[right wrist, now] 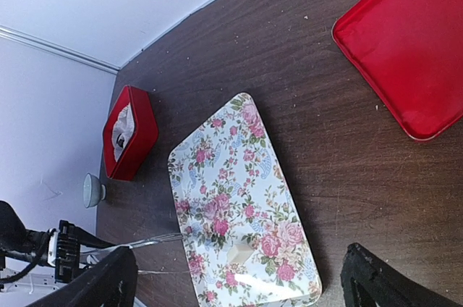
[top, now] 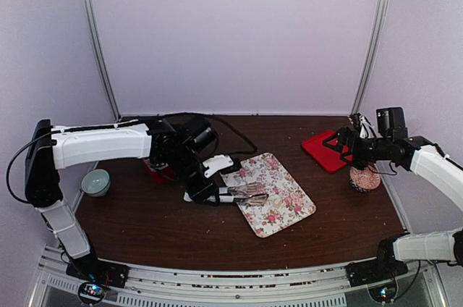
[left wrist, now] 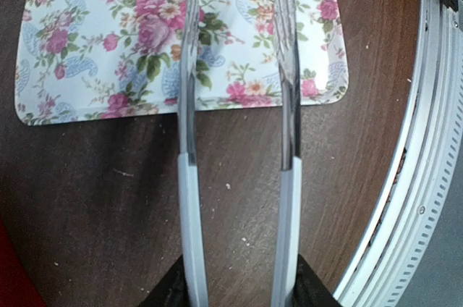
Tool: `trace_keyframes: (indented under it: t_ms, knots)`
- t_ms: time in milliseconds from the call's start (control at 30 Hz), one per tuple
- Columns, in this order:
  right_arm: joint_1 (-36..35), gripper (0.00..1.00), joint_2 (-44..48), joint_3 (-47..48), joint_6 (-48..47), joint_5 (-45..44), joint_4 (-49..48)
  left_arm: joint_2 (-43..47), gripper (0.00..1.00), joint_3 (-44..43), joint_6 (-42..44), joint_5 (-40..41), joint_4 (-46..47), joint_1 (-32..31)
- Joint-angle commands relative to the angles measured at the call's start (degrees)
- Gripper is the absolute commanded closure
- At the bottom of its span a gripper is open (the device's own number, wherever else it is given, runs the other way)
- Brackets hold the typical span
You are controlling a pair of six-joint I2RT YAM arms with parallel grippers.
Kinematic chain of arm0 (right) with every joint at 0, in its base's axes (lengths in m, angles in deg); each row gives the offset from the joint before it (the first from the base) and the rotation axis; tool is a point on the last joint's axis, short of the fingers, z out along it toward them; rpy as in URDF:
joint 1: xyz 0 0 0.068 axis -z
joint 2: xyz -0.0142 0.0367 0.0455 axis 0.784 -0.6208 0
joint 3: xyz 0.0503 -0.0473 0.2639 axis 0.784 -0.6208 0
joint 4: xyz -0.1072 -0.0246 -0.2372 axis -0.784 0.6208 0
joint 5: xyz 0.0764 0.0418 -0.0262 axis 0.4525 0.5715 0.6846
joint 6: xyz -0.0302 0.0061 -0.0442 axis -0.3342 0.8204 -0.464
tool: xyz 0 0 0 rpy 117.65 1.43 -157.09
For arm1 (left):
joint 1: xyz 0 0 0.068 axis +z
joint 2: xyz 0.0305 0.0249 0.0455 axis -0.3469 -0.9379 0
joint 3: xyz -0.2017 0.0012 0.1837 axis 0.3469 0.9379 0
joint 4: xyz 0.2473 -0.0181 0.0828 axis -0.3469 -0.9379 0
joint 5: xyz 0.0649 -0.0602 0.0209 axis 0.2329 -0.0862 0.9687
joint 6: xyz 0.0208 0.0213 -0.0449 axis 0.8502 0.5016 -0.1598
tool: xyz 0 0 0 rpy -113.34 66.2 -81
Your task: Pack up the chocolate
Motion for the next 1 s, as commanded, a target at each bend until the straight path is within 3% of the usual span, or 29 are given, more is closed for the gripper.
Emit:
trace_keyframes:
  t_ms: [0, 633, 967]
  knots:
    - [0.3, 0.0, 1.8, -1.4, 0.3, 0.9, -1.8, -3.1, 0.57, -4.2, 1.1, 1.3, 1.7, -2.9]
    - [0.3, 0.0, 3.2, -1.6, -0.4, 0.9, -0.4, -14.5, 0.57, -13.1, 0.6, 2.2, 2.0, -4.8]
    - [0.3, 0.0, 3.4, -1.6, -1.0, 0.9, -0.1, -16.4, 0.75, -15.8, -1.0, 2.9, 1.5, -4.7]
